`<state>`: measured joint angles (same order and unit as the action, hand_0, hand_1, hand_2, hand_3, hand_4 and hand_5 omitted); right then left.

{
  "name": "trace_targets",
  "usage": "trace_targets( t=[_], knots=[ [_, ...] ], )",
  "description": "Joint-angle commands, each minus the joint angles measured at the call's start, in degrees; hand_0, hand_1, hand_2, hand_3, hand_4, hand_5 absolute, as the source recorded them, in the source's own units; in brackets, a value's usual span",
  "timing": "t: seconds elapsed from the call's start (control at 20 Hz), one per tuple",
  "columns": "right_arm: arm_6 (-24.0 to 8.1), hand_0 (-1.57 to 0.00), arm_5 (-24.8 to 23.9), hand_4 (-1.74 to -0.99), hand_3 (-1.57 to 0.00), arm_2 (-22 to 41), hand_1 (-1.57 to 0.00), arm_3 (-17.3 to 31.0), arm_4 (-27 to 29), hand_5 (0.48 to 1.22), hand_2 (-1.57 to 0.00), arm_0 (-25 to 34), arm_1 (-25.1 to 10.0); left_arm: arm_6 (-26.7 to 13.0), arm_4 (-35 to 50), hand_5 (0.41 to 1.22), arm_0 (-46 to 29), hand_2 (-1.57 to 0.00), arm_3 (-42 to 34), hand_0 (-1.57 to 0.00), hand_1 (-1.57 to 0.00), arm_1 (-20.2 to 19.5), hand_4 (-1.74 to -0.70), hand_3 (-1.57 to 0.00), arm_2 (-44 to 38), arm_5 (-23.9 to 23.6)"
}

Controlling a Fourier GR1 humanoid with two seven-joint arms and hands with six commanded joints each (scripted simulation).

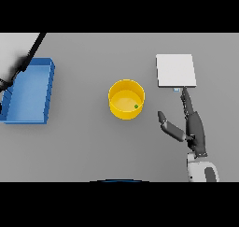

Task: Pick up the red beaker and tilt it to pour out 1 green nut into yellow bowl. Pick up the yellow bowl and place it on the metallic measuring scale.

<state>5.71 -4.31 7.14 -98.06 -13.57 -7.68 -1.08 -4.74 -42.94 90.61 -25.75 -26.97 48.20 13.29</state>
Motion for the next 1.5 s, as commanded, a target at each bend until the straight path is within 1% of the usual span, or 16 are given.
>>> trace_targets(
  t=[0.0, 0.1, 0.2, 0.25, 0.3, 0.4, 0.5, 0.6, 0.8, 0.9, 1.0, 1.15, 1.2, 1.25, 1.35, 1.45],
  knots=[
    [0.7, 0.0, 0.2, -1.222, 0.0, 0.1, 0.0, 0.1, 0.2, 0.592, 0.0, -0.3, 0.1, -1.0, 3.4, 1.221, -0.8, -1.56, 0.9, -1.57, -1.57, -1.4, -1.73, -1.36, -3.2, -0.9],
    [1.4, 0.0, 0.1, -1.222, 0.0, -0.2, 0.0, 0.7, 0.3, 0.59, 0.0, -0.2, -0.2, -1.0, 10.3, 1.221, -4.3, -1.56, 1.3, -1.57, -1.57, -4.8, -1.73, -1.38, -8.5, -4.3],
    [2.2, 0.0, 0.5, -1.22, 0.0, 0.3, 0.0, 0.9, 0.1, 0.587, 0.0, 0.2, -0.1, -2.2, 15.9, 1.221, -7.4, -1.56, 1.2, -1.57, -1.57, -6.6, -1.74, -1.41, -12.4, -7.0],
    [1.5, 0.0, 0.3, -1.222, 0.0, -0.4, 0.0, 1.8, 0.1, 0.586, 0.0, 1.1, -0.6, -1.5, 18.9, 1.221, -9.5, -1.57, 0.0, -1.57, -1.57, -8.7, -1.74, -1.43, -14.5, -8.5],
    [1.9, 0.0, 0.3, -1.226, 0.0, -0.2, 0.0, 1.8, 0.1, 0.587, 0.0, 1.0, -0.6, -2.9, 21.9, 1.221, -12.6, -1.57, -1.9, -1.57, -1.57, -10.2, -1.74, -1.43, -16.2, -9.9],
    [2.9, 0.0, 0.5, -1.217, 0.0, -0.1, 0.0, 1.4, -0.1, 0.595, 0.0, 0.6, -1.1, -8.1, 26.5, 1.221, -18.7, -1.57, -7.0, -1.57, -1.57, -13.0, -1.74, -1.41, -18.3, -14.2],
    [1.9, 0.0, 0.9, -1.212, 0.0, -0.1, 0.0, 1.9, -0.2, 0.604, 0.0, 1.0, -1.6, -11.9, 31.3, 1.221, -25.2, -1.57, -12.1, -1.57, -1.57, -15.0, -1.74, -1.45, -20.8, -19.2],
    [2.8, 0.0, 1.0, -1.209, 0.0, -0.1, 0.0, 1.7, -0.7, 0.62, 0.0, 0.3, -2.4, -16.3, 35.1, 1.221, -31.9, -1.57, -18.1, -1.57, -1.57, -17.0, -1.74, -1.45, -22.1, -23.5],
    [1.2, 0.0, 1.0, -1.206, 0.0, 0.7, 0.0, 1.8, -1.8, 0.653, 0.0, 1.4, -2.2, -24.7, 40.2, 1.221, -44.5, -1.57, -31.0, -1.57, -1.57, -19.7, -1.74, -1.45, -22.2, -31.3],
    [2.3, 0.0, 1.0, -1.21, 0.0, 0.8, 0.0, 1.9, -1.7, 0.66, 0.0, 0.2, -2.1, -26.0, 41.9, 1.221, -49.3, -1.57, -35.0, -1.57, -1.57, -20.4, -1.74, -1.45, -21.8, -34.1],
    [2.1, 0.0, 1.1, -1.217, 0.0, 0.6, 0.0, 2.2, -1.7, 0.664, 0.0, 0.9, -2.4, -27.2, 43.4, 1.221, -53.5, -1.57, -38.3, -1.57, -1.57, -20.7, -1.74, -1.45, -21.1, -36.5],
    [2.2, 0.0, 1.0, -1.216, 0.0, 0.7, 0.0, 2.2, -1.8, 0.664, 0.0, 1.2, -2.4, -28.2, 44.8, 1.221, -56.6, -1.57, -39.8, -1.57, -1.57, -20.5, -1.74, -1.49, -20.3, -39.4],
    [3.2, 0.0, 1.4, -1.217, 0.0, 1.0, 0.0, 1.8, -1.7, 0.666, 0.0, 0.3, -2.4, -28.2, 45.2, 1.221, -57.7, -1.57, -40.5, -1.57, -1.57, -20.3, -1.74, -1.51, -19.8, -40.2],
    [2.2, 0.0, 1.3, -1.216, 0.0, 0.6, 0.0, 2.0, -1.7, 0.667, 0.0, 1.1, -2.6, -28.7, 45.3, 1.199, -58.0, -1.57, -40.5, -1.57, -1.57, -19.9, -1.74, -1.52, -19.2, -41.0],
    [2.2, 0.0, 1.1, -1.207, 0.0, 0.6, 0.0, 2.1, -1.8, 0.665, 0.0, 1.0, -2.6, -29.6, 45.8, 1.117, -58.3, -1.57, -40.6, -1.57, -1.57, -20.2, -1.74, -1.54, -18.3, -41.8],
    [3.5, 0.0, 1.2, -1.205, 0.0, 0.7, 0.0, 1.6, -1.6, 0.664, 0.0, 0.0, -2.6, -30.2, 45.9, 0.967, -59.6, -1.57, -41.2, -1.57, -1.57, -21.1, -1.74, -1.55, -16.8, -42.4]
  ],
)
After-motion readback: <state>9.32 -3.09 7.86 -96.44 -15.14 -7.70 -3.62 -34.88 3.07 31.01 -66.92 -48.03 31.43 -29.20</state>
